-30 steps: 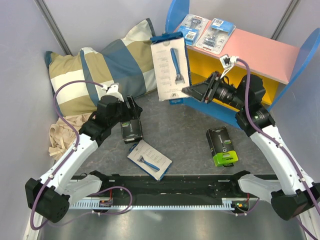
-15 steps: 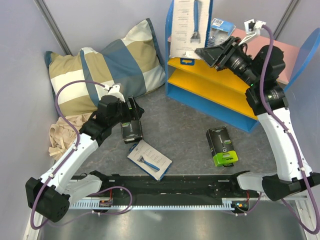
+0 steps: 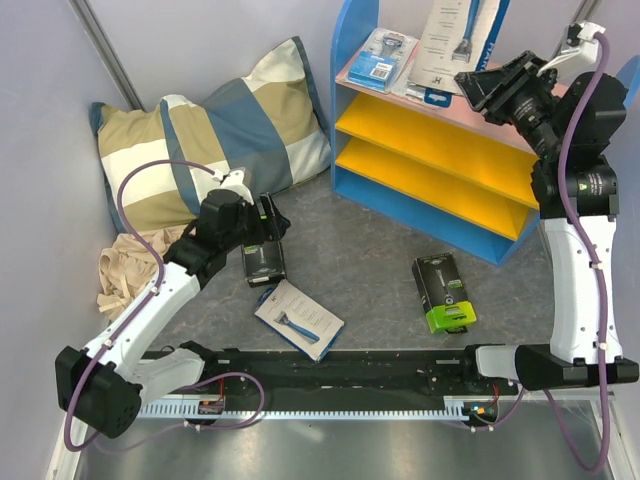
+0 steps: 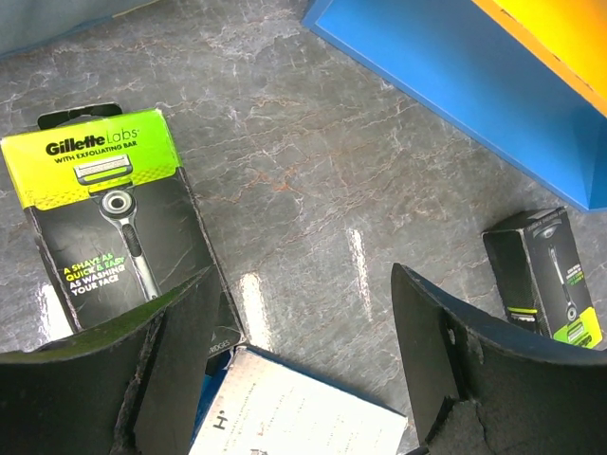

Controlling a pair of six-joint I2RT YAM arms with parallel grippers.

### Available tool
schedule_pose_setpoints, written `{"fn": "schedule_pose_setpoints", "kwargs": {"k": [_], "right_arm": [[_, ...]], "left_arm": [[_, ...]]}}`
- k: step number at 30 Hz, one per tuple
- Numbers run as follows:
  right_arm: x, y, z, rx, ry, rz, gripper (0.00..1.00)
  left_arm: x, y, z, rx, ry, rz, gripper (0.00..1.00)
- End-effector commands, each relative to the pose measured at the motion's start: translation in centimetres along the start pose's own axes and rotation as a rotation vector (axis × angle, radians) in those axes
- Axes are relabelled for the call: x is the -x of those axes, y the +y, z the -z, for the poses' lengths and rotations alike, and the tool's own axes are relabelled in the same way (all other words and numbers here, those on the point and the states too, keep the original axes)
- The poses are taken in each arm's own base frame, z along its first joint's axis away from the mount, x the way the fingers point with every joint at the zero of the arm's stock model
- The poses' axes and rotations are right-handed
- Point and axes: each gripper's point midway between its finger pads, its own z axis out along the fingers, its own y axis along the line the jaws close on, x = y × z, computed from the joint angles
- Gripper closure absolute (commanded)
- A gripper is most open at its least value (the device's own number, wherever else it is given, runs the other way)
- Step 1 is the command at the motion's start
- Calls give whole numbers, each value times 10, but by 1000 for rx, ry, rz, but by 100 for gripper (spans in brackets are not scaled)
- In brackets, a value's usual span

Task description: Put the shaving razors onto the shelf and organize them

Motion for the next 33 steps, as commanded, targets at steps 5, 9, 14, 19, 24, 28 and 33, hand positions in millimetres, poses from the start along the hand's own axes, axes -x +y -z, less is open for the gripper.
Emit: {"fn": "schedule_pose_setpoints", "kwargs": {"k": [5, 9, 14, 19, 24, 28, 33], "right_arm": [[14, 0, 10, 36, -2, 10, 70], [4, 2, 8, 70, 30, -4, 71], [1, -26, 5, -2, 28, -25, 71], [10, -46, 8, -47, 12, -44, 70], [16, -61, 15, -63, 12, -68, 70], [13, -74, 22, -72, 28, -94, 69], [4, -83, 23, -70, 56, -120, 67]], "left_arm": [[16, -10, 1, -43, -37, -41, 21], [16, -10, 1, -41, -38, -42, 21], [16, -10, 2, -45, -37, -43, 21], [14, -10, 1, -43, -33, -44, 21], [13, -11, -2, -48, -22, -41, 21], [12, -12, -4, -53, -14, -39, 21], [15, -16, -4, -66, -13, -37, 22]]}}
